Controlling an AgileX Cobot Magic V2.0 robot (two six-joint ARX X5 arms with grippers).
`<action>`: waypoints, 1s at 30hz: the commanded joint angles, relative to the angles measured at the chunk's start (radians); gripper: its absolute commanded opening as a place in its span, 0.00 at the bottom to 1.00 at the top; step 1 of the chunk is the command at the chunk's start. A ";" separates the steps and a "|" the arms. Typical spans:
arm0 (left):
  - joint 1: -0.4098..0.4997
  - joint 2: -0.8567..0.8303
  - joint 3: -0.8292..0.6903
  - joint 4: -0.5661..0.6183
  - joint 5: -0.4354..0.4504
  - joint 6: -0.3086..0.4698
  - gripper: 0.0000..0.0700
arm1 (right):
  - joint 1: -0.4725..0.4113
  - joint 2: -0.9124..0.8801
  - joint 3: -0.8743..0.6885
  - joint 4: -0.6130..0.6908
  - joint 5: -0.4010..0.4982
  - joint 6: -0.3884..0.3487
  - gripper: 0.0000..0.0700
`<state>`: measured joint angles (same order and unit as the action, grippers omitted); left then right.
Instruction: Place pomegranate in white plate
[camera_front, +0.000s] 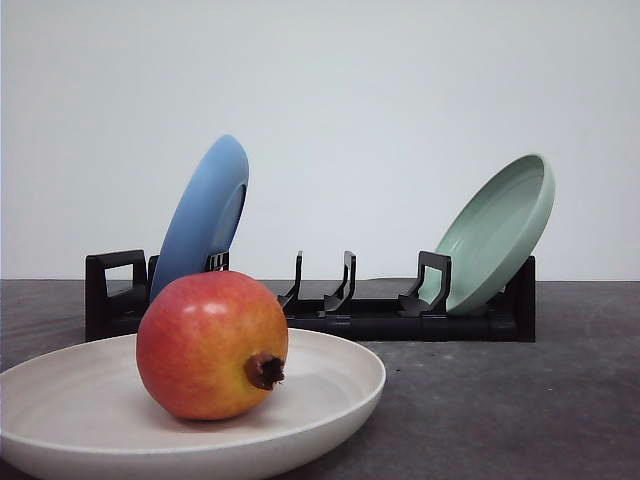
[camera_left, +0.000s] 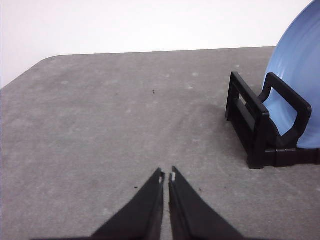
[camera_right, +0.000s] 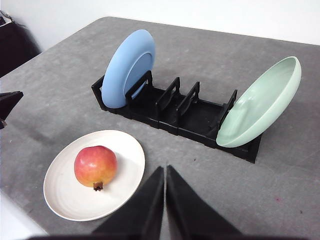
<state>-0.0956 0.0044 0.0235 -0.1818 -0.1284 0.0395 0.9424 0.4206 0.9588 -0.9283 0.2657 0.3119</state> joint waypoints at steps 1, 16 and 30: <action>0.000 -0.002 -0.012 0.000 0.001 0.001 0.00 | 0.011 0.007 0.009 0.010 0.004 -0.006 0.00; 0.000 -0.002 -0.011 0.000 0.001 0.001 0.00 | 0.011 0.007 0.009 0.010 0.004 -0.006 0.00; 0.000 -0.002 -0.011 0.000 0.001 0.001 0.00 | -0.522 -0.068 -0.187 0.287 -0.073 -0.265 0.00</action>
<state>-0.0956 0.0044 0.0235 -0.1818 -0.1284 0.0383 0.4920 0.3600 0.8103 -0.7252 0.2083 0.1722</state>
